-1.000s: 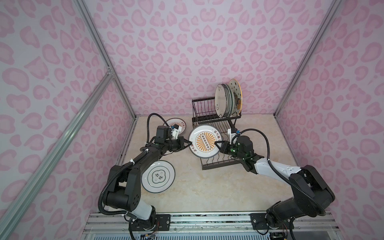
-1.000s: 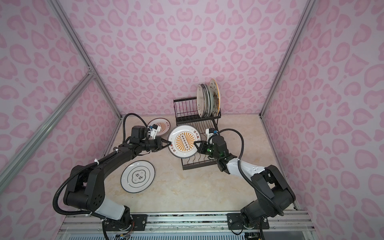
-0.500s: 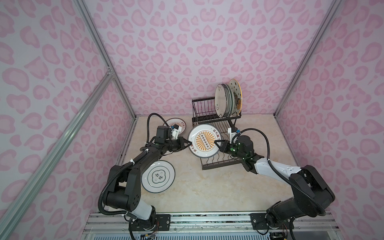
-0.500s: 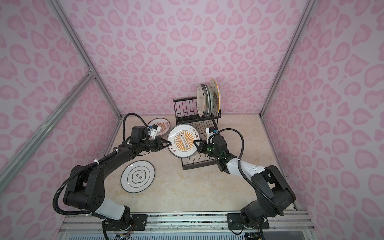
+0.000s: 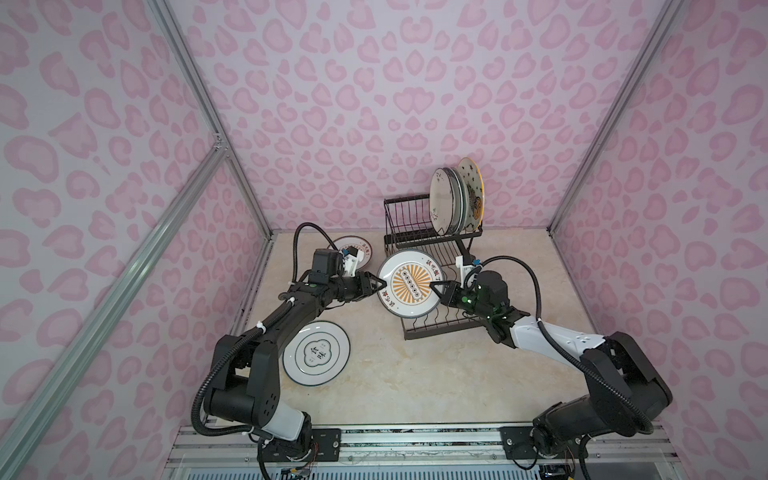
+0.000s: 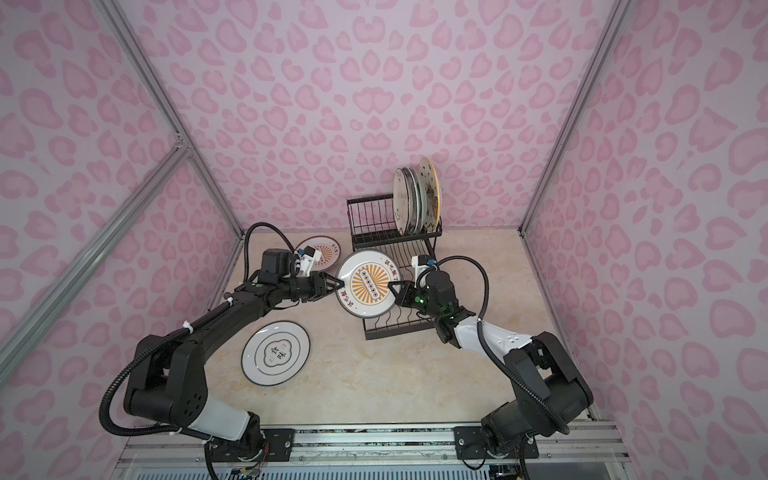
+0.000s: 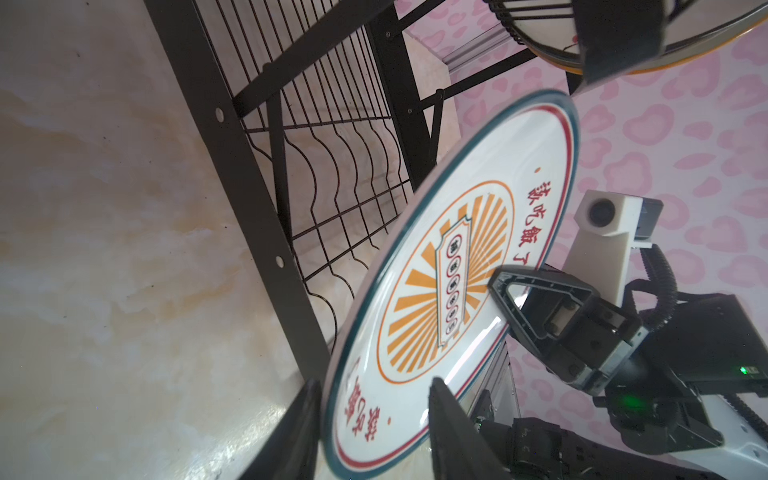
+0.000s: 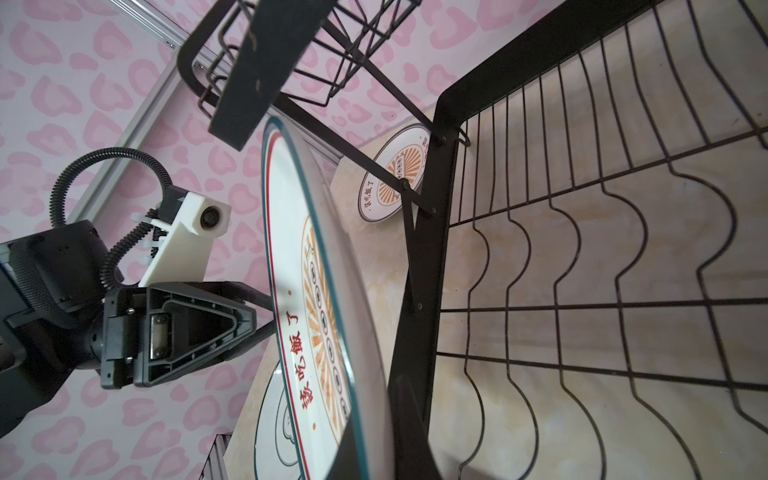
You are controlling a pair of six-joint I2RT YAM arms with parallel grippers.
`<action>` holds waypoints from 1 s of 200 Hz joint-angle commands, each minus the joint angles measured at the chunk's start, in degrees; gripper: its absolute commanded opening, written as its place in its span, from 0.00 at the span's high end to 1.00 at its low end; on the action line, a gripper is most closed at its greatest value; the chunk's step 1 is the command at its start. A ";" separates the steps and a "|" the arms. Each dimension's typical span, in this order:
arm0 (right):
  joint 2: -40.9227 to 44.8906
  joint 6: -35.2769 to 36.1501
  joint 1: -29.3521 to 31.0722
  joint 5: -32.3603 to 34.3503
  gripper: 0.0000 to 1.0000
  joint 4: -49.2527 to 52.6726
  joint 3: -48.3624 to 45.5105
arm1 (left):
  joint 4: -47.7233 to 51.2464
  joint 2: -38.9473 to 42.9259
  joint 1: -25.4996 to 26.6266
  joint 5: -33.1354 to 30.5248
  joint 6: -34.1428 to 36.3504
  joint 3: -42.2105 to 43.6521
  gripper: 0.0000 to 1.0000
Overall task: Load the plates into the dish rack
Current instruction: 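Grasp the sunburst plate rim with the right gripper while the left gripper releases, then raise the sunburst plate over the rack with the right gripper while the left withdraws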
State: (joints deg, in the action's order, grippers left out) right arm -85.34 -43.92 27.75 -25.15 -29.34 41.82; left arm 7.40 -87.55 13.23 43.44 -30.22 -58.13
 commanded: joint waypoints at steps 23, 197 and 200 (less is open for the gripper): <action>1.71 1.92 -0.35 -0.66 1.00 1.81 -1.90 | 1.74 1.33 -0.20 -1.08 2.09 -0.60 0.54; 18.19 13.49 -3.55 -7.55 1.00 11.50 7.41 | 3.07 5.56 -6.24 -1.98 1.68 1.39 0.54; 17.86 13.90 -3.62 -7.44 1.00 11.64 8.35 | 2.84 5.55 -6.24 -1.84 1.55 1.42 0.54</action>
State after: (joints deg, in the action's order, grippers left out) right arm -66.43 -33.26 24.25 -32.03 -16.80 45.15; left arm 10.85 -82.08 7.07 40.95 -28.51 -56.88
